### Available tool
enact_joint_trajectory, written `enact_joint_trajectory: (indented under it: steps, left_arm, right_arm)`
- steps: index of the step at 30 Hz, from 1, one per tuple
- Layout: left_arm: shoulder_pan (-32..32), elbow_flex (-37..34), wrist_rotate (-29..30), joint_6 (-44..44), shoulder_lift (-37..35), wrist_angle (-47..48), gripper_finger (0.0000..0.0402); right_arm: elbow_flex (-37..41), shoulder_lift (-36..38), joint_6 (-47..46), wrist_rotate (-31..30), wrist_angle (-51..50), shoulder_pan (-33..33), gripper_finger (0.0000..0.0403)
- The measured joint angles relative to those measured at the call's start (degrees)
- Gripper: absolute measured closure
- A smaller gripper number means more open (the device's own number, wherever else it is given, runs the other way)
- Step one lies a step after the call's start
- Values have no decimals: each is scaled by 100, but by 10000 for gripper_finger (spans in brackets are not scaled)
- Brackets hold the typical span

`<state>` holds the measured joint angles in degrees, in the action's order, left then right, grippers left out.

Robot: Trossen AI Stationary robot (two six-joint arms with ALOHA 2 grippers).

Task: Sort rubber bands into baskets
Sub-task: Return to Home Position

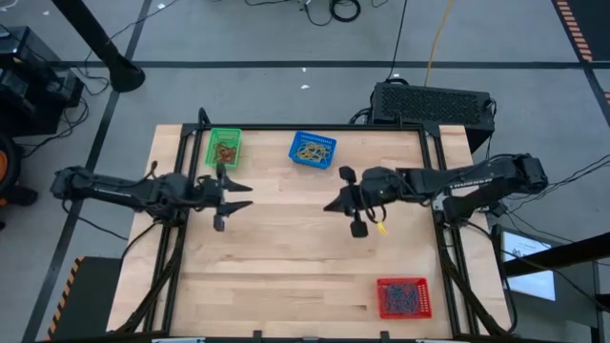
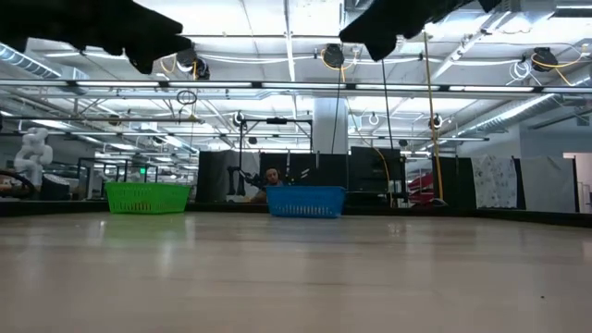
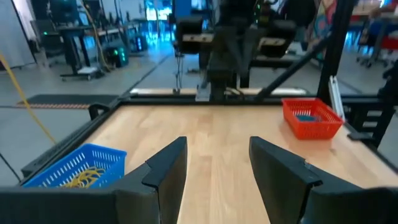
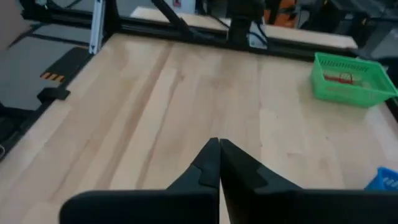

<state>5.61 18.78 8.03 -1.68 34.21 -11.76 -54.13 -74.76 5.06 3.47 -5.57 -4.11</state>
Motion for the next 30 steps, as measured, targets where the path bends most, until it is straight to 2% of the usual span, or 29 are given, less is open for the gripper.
enact_joint_trajectory:
  steps: [5,8,13,16,22,26,30]
  left_arm:
    - [0,-358,-2,141,-708,10,220]
    - [0,-693,55,322,-1129,-35,220]
    - [-4,-1255,224,429,-1576,-726,220]
    - [-8,-1539,440,430,-1670,-1039,220]
    - [-185,-1833,476,684,-1689,-1216,220]
    - [-310,-1835,457,765,-1691,-1081,220]
    - [-475,-1835,444,1002,-1708,-724,220]
  right_arm:
    - [305,191,149,129,10,364,401]
    - [1016,504,92,137,749,548,400]
    - [2337,1221,-340,138,2203,773,400]
    - [2985,1559,-609,137,2824,833,400]
    - [4021,2146,-890,91,3621,842,400]
    - [4638,2486,-1124,54,4188,933,400]
    - [5178,2826,-1329,-190,4295,981,400]
